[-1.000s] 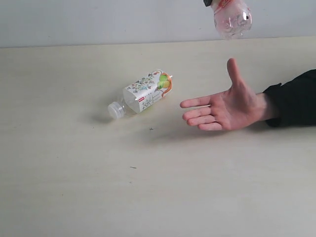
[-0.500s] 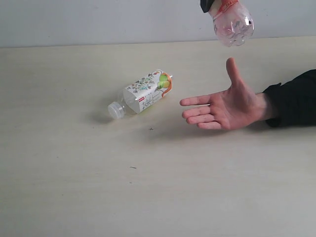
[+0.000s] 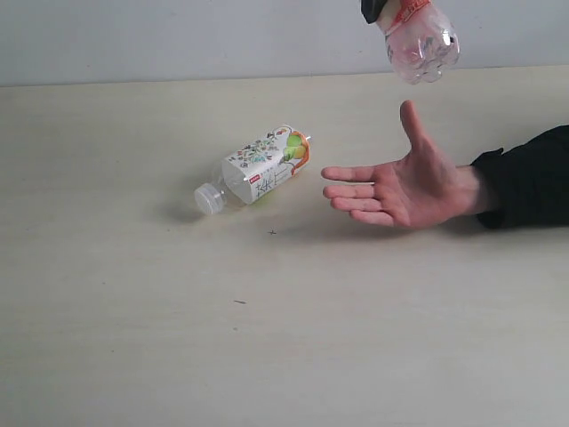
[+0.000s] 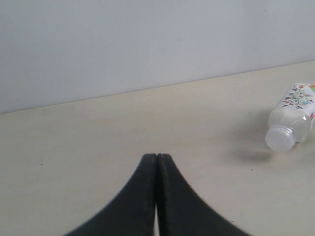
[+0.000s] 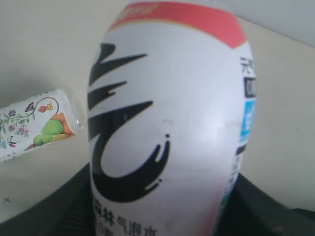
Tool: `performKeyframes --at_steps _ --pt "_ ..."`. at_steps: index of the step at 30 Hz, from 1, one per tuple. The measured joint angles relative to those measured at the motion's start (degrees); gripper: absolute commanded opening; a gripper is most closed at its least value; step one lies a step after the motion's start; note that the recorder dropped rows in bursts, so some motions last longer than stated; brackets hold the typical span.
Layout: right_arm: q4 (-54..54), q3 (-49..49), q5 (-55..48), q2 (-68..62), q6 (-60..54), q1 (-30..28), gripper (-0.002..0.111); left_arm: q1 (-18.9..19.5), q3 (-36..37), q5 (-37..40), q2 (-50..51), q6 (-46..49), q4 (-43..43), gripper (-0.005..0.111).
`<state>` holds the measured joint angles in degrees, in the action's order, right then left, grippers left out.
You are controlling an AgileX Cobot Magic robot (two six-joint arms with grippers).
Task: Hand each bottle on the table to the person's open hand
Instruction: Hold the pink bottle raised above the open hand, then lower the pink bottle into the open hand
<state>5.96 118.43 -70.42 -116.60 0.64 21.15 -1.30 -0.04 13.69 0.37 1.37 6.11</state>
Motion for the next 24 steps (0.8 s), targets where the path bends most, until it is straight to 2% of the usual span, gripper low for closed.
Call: performKeyframes --at_steps 24 --pt "-6.69 -13.68 0.10 0.08 -4.04 0.00 0.000 0.00 0.00 0.00 0.00 0.00 0.00 0.001"
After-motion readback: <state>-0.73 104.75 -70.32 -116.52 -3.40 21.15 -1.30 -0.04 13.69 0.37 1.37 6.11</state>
